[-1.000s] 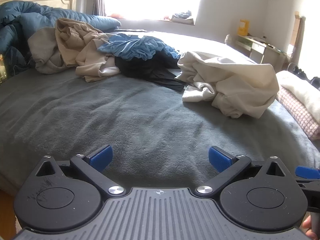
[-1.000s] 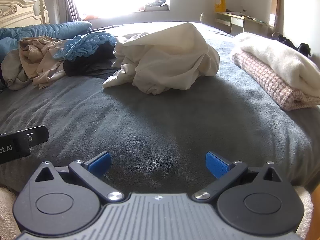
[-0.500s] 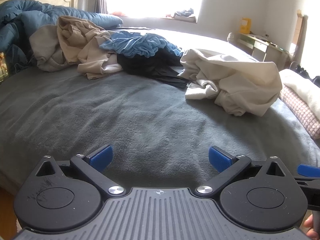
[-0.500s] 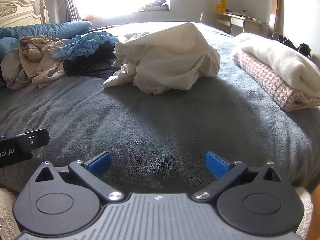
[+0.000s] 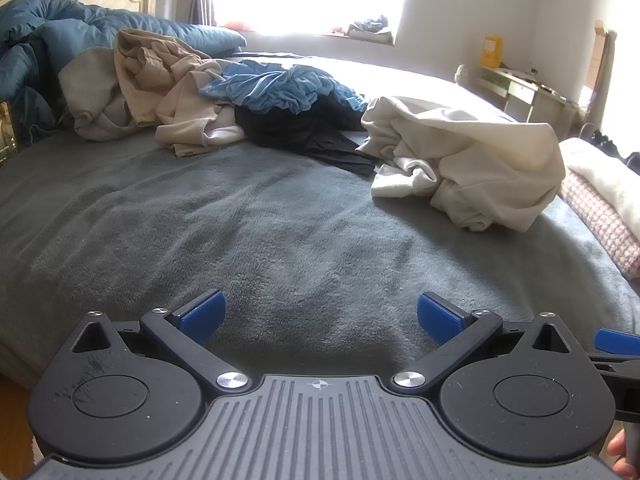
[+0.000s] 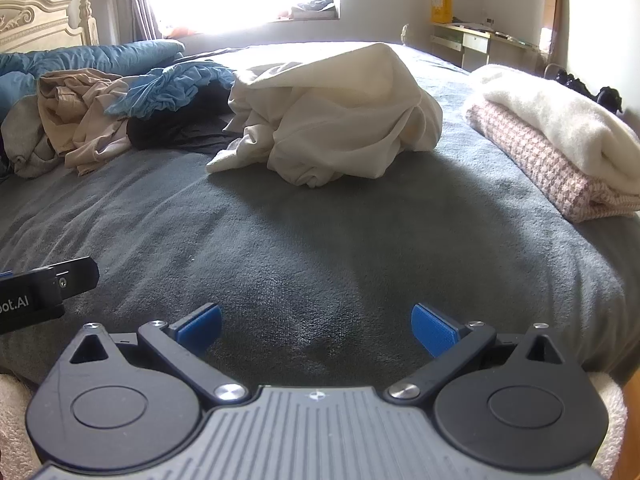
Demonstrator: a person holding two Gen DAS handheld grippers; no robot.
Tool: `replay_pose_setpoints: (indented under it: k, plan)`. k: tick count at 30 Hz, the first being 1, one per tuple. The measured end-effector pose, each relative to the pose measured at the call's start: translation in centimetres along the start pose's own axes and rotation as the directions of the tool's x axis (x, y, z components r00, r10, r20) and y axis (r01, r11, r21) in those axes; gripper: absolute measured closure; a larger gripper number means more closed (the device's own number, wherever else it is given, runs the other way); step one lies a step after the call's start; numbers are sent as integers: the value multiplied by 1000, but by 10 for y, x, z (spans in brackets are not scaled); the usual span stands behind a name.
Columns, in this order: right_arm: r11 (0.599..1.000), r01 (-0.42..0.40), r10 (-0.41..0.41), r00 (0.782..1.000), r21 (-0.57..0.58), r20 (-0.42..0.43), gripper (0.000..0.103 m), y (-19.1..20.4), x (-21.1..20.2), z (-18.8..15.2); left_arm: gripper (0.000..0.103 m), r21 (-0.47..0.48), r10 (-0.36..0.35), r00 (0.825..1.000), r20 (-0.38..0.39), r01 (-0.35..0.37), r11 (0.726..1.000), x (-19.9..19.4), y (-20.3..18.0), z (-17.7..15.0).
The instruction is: Fold clothes
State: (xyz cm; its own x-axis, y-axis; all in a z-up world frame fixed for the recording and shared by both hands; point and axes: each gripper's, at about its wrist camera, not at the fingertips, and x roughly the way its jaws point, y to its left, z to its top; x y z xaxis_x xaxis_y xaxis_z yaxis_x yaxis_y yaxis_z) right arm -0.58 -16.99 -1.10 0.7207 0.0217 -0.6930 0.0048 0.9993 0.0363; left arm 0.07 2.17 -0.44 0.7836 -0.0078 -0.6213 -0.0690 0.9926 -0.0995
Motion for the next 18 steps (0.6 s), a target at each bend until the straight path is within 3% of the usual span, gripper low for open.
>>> replay_pose_setpoints:
  k: [18]
  plan:
    - [1000, 1, -1, 1000, -1, -3, 0, 2, 1, 0, 0, 0, 1, 1000, -5, -1, 1000, 1, 0, -1]
